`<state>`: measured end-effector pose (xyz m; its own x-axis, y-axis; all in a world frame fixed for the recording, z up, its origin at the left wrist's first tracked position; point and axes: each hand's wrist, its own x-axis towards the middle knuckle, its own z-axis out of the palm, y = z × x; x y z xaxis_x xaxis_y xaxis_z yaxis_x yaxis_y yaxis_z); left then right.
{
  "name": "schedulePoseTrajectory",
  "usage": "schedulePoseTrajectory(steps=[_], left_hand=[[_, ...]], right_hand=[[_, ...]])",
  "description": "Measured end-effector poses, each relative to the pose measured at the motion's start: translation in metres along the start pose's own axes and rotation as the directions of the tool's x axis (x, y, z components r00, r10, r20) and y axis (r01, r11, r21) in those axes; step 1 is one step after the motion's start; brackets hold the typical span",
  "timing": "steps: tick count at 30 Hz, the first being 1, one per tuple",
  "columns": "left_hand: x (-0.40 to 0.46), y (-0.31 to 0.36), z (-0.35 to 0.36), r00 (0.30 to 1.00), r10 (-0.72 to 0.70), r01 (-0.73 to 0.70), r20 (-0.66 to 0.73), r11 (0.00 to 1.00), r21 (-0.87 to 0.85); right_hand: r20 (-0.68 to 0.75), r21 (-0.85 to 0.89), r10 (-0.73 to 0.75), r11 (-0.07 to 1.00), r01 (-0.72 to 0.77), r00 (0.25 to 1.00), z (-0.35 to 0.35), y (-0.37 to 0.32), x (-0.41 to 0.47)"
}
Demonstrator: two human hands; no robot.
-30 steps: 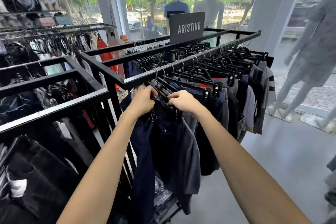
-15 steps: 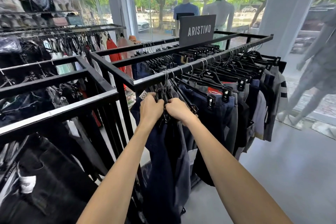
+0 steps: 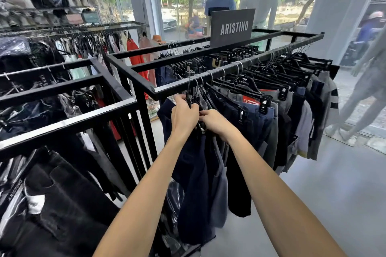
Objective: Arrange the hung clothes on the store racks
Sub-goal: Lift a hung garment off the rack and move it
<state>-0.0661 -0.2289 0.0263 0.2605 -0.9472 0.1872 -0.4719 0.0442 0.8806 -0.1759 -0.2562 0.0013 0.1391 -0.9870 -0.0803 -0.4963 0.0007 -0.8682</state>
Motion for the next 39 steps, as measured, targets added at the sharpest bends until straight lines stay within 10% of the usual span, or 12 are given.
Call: schedulePoseTrajectory(steps=[13,19,24,29,39], left_hand=[[-0.015,-0.027,-0.015,0.998,-0.016,0.032,-0.057,0.957,0.289],[-0.016,-0.018,-0.022,0.979,0.200,-0.137,-0.036,0.782,0.607],[-0.008,-0.008,-0.012,0.829,0.545,-0.519,0.127,0.663,0.540],[0.014,0.012,0.002,0.908,0.229,-0.390,0.351,0.769,0.507],[0.033,0.053,0.043,0.931,-0.114,-0.065,0.348,0.882,0.466]], right_hand=[[0.179,-0.165,-0.091,0.979,0.121,0.980,0.003,-0.014,-0.011],[-0.315,0.002,-0.138,0.989,0.146,0.939,-0.013,0.005,-0.013],[-0.298,-0.271,-0.126,0.962,0.042,0.946,-0.005,0.026,-0.004],[-0.203,-0.357,-0.047,0.933,-0.029,0.978,0.014,0.044,0.000],[-0.236,-0.229,-0.134,0.970,0.078,0.963,-0.059,0.033,-0.011]])
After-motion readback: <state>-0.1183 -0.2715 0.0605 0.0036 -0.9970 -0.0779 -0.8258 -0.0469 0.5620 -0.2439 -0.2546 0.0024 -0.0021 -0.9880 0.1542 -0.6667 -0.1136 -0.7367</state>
